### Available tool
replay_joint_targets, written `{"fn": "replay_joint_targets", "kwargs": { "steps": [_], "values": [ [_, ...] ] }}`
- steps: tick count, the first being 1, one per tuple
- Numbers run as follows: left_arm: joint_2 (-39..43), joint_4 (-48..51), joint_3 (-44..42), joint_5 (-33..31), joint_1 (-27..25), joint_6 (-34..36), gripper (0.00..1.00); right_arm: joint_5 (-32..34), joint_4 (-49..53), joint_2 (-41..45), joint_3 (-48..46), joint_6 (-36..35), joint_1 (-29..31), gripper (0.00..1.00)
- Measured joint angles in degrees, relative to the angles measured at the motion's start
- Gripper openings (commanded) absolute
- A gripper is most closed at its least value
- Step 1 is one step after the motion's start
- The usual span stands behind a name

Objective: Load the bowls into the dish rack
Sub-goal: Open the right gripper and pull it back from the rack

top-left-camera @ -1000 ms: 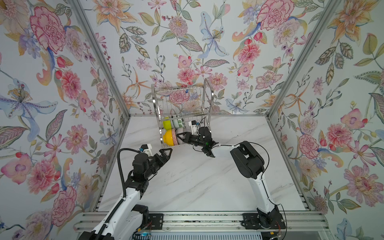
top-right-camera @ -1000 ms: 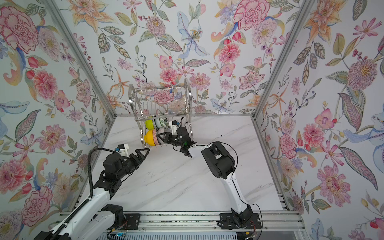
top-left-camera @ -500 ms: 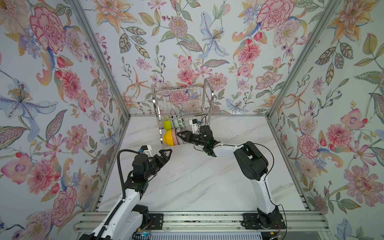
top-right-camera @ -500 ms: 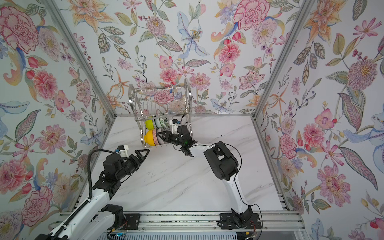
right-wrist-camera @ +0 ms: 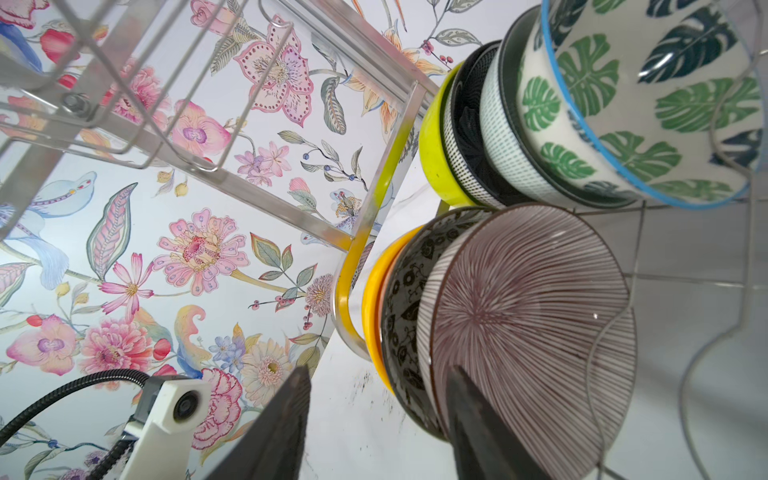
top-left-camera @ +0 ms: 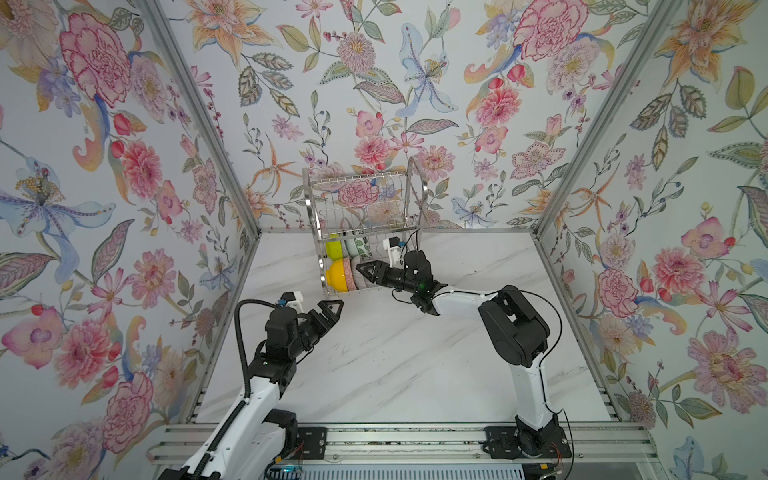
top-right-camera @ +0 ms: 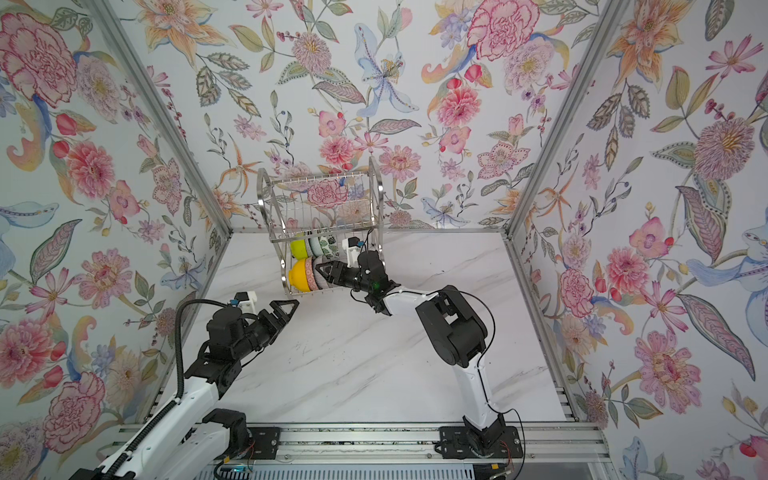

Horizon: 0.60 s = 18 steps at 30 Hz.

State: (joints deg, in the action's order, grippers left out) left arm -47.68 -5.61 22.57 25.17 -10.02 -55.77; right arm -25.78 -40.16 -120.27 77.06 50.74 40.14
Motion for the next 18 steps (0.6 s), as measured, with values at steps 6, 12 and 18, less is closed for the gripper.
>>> {"fn": "replay_joint_targets", "kwargs": {
  "steps": [6,12,18],
  "values": [
    [-0.74,2.54,2.75,-0.50,0.02,1.81,0.99,0.81,0.00,5.14,-5.55,-1.51,-0.26,0.70],
    [-1.31,11.19,11.15,-3.69,1.97,9.68,0.99,1.25,0.55,15.04,-15.10,-4.22,-2.34,0.94],
    [-3.48,19.23,21.94,-10.62,5.57,21.03,0.99,1.44,2.73,27.47,-25.16,-8.02,-7.93,0.98]
  ]
}}
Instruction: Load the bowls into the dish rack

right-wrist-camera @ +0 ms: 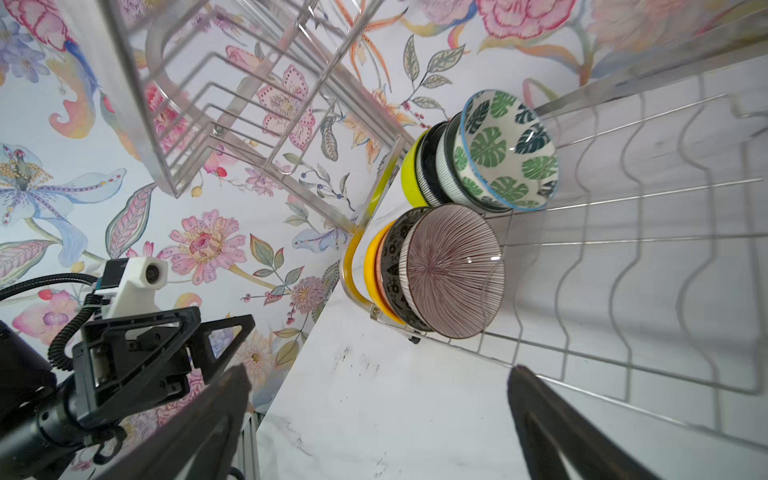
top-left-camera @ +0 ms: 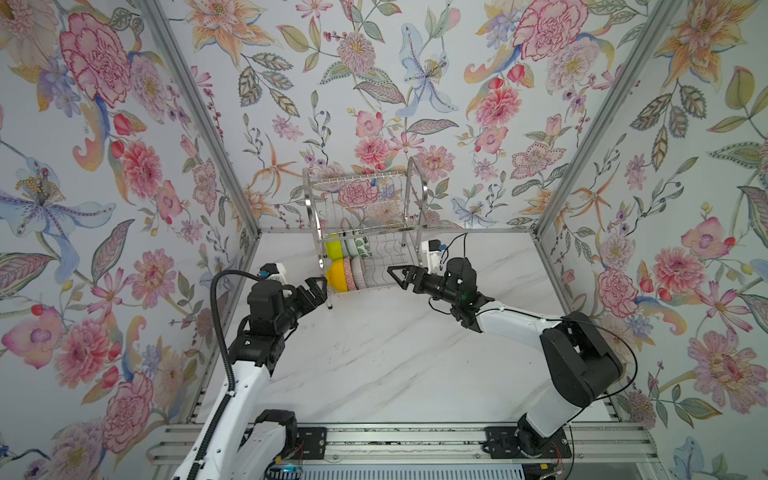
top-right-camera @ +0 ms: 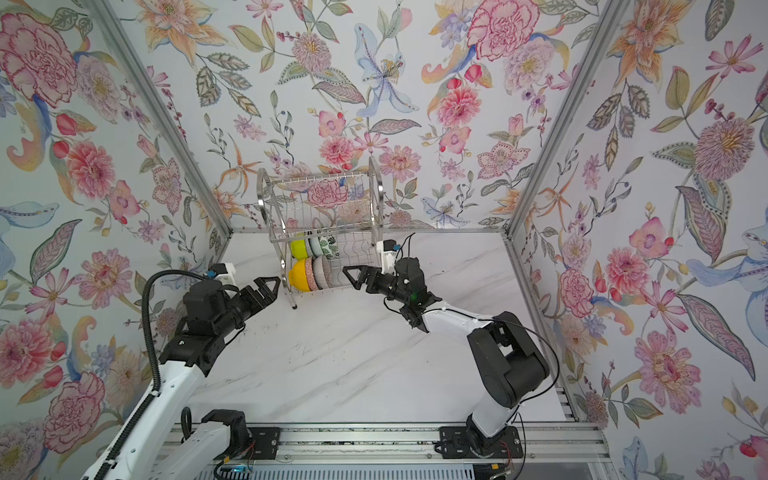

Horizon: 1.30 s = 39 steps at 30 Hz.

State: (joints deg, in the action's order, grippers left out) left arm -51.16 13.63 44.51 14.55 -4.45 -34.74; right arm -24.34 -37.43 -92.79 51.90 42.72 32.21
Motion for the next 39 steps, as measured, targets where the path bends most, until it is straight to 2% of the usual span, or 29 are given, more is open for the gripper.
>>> {"fn": "replay_joint_targets", "kwargs": {
  "steps": [5,9,11,15,20,25,28,33,39],
  "values": [
    [-5.07,1.64,4.17,-9.25,1.68,8.90,0.99,1.55,2.62,10.93,-9.40,-1.62,-8.68,0.98],
    [-9.92,0.98,3.91,-17.84,2.71,12.24,0.99,5.81,7.23,18.40,-14.32,-2.05,-17.22,0.98],
    [-11.06,-2.86,1.53,-22.38,3.06,12.76,0.99,9.77,10.43,21.57,-15.45,-2.71,-21.53,0.98],
    [-12.44,-17.11,-9.01,-30.23,3.32,14.45,0.99,18.25,14.99,25.66,-17.49,-3.58,-30.86,0.98],
    [-21.05,-29.44,-14.12,-36.24,3.37,17.22,0.99,27.32,16.55,25.70,-22.84,-4.68,-41.07,0.99],
    [-30.08,-40.41,-14.19,-40.24,3.43,21.84,0.99,36.35,11.98,24.33,-29.40,-10.95,-42.29,0.99],
    [-32.33,-47.93,-16.50,-42.07,3.43,23.67,0.99,40.22,6.88,23.23,-31.93,-15.67,-41.97,0.99],
    [-33.03,-57.22,-21.05,-42.27,3.28,26.45,0.99,43.23,-2.51,20.55,-34.07,-21.40,-41.59,0.99],
    [-35.30,-69.02,-24.33,-41.05,-0.76,32.85,0.99,44.06,-10.10,14.75,-34.29,-25.92,-38.99,0.98]
  ]
}}
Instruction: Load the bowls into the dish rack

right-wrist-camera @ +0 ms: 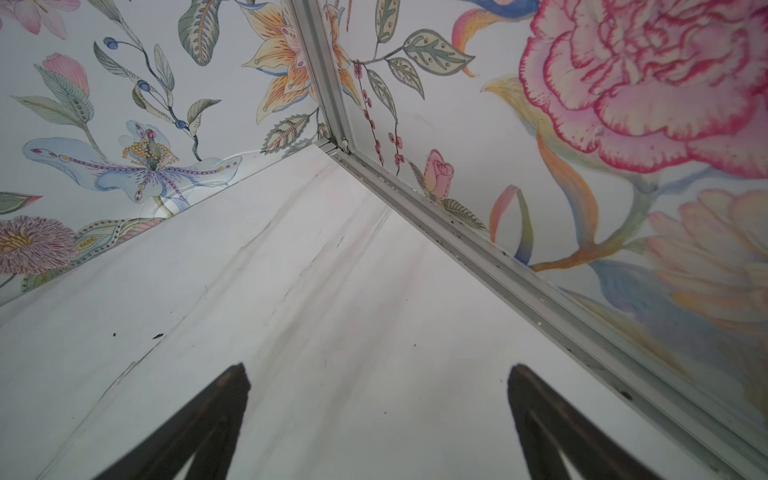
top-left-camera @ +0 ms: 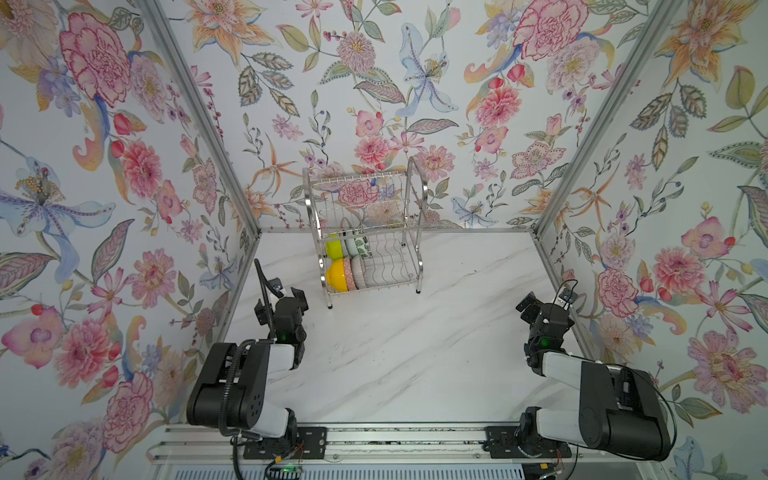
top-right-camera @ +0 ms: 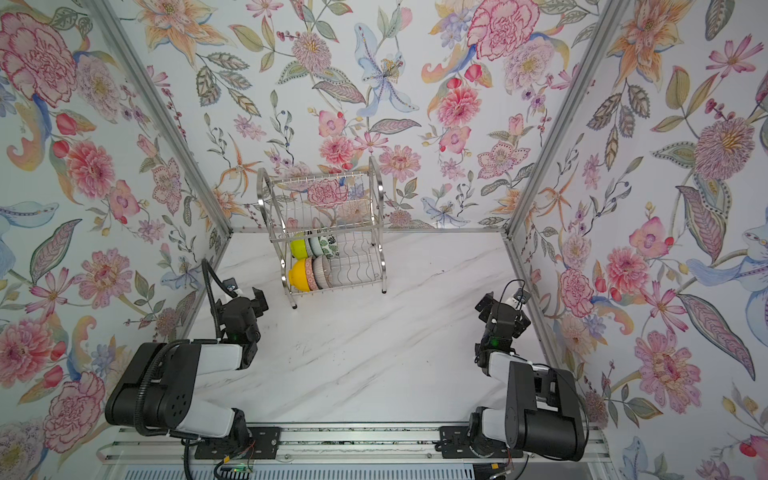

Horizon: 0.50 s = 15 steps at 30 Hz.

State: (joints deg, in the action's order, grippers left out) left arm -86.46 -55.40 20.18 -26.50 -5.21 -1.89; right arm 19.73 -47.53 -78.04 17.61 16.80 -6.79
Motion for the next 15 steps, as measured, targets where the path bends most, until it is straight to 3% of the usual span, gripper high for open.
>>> {"fn": "replay_joint_targets", "kwargs": {
  "steps": [11,15],
  "values": [
    [-0.57,-12.57,-5.86,3.91,-0.85,3.85,0.99,4.59,-13.66,-4.61,-4.22,-7.37,6.43,0.99],
    [-5.38,-18.18,-8.76,3.82,-2.12,5.55,0.99,5.40,-15.58,-4.70,-4.24,-8.33,6.82,0.98]
  ]
}}
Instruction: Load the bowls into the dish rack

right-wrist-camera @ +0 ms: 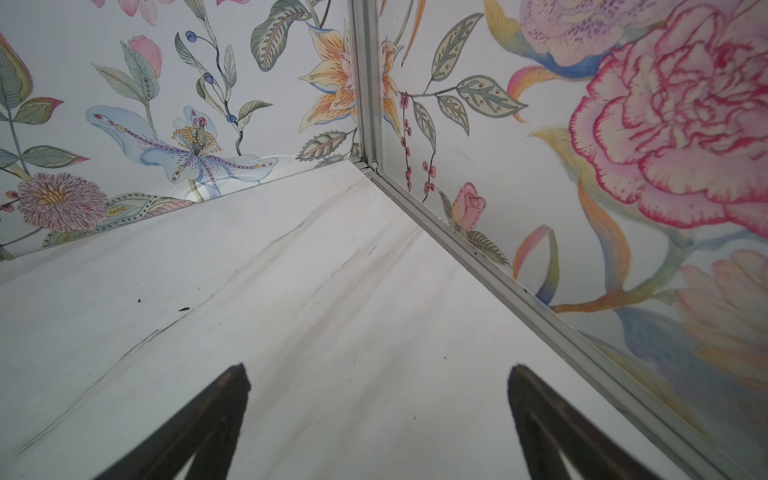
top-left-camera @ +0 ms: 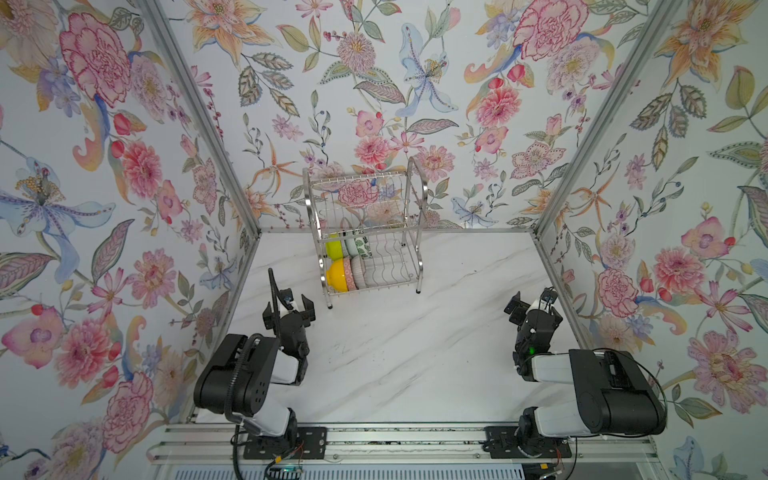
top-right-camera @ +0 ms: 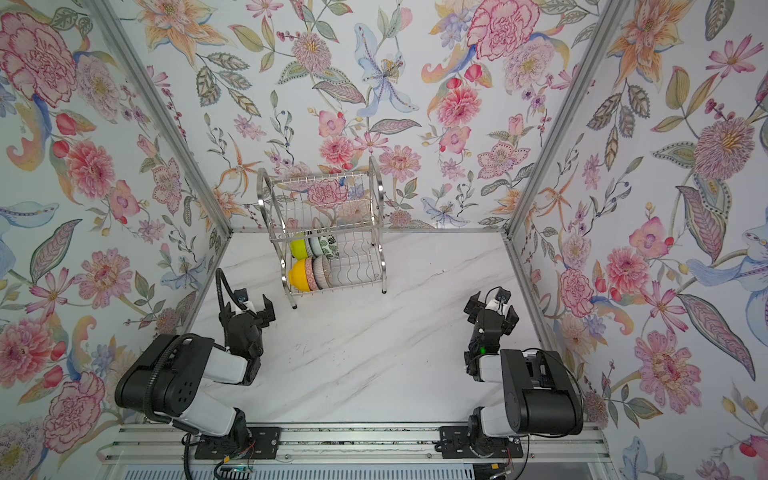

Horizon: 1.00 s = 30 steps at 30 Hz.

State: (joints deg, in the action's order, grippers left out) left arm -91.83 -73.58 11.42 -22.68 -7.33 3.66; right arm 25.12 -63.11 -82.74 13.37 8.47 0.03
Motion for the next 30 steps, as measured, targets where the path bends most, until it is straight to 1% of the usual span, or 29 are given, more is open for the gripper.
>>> {"fn": "replay_joint_targets", "kwargs": {
  "steps": [6,9,16,19,21,30],
  "values": [
    [-0.48,-4.55,-0.57,-0.02,-0.20,1.07,0.99,1.11,-1.75,-0.35,0.00,-1.07,0.87,0.98],
    [-0.48,-5.20,-0.57,-0.02,-0.20,1.18,0.99,1.22,-3.28,-0.52,-0.46,-1.51,1.14,0.99],
    [-0.48,-5.40,-0.57,-0.02,-0.20,1.27,0.99,-0.33,-12.26,-2.54,-6.16,-2.78,1.14,0.98],
    [-0.48,-5.40,-0.57,-0.02,-0.20,1.27,0.99,-2.69,-15.45,-4.35,-7.10,-3.19,0.90,0.99],
    [-0.48,-5.40,-0.57,-0.02,-0.20,1.27,0.99,-3.28,-18.27,-7.32,-6.86,-3.37,0.63,0.98],
    [-0.48,-5.40,-0.57,-0.02,-0.20,1.27,0.99,-3.43,-18.16,-7.65,-5.81,-4.22,1.38,0.99]
  ]
}}
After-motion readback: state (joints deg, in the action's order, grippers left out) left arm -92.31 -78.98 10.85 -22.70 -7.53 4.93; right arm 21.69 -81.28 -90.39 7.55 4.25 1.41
